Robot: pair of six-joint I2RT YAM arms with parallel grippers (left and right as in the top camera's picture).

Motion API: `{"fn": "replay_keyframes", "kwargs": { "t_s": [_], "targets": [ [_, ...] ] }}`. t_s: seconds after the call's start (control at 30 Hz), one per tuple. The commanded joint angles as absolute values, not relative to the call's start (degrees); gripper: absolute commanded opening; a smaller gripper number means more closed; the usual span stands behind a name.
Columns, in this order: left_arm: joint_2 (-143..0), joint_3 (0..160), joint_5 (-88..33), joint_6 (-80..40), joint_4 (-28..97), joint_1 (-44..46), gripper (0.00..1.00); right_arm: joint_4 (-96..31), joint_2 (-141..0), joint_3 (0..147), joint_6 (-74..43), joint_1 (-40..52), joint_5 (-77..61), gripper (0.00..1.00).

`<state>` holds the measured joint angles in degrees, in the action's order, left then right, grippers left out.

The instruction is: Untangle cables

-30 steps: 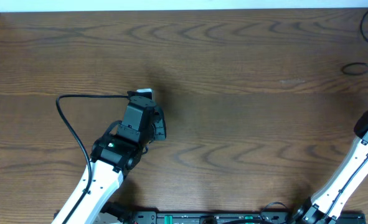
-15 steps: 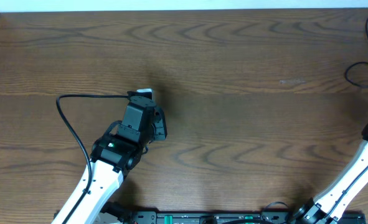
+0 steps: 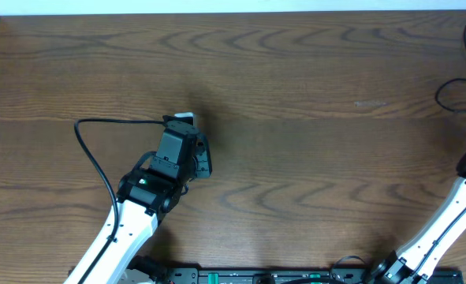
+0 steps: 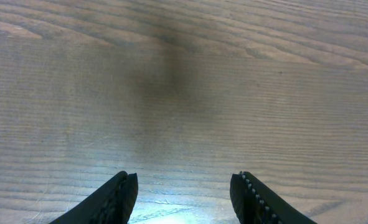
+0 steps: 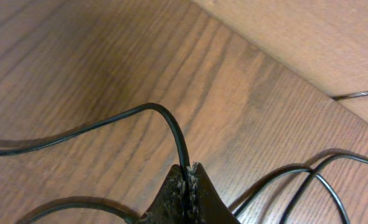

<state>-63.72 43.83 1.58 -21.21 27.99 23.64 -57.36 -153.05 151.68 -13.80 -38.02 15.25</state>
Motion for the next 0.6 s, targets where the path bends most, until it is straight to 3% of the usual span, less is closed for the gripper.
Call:
{"fn": "replay_keyframes", "kwargs": {
  "t_s": [0.0, 0.57],
  "targets": [
    [-64.1, 43.6, 1.5, -21.5, 27.7, 23.5, 0.53, -57.6, -152.8, 152.1, -13.2, -37.8, 15.9, 0.01],
    [-64.1, 43.6, 1.5, -20.4, 27.8, 23.5, 0.53, -60.2, -152.8, 152.1, -13.2, -37.8, 16.0, 0.01]
  ]
}}
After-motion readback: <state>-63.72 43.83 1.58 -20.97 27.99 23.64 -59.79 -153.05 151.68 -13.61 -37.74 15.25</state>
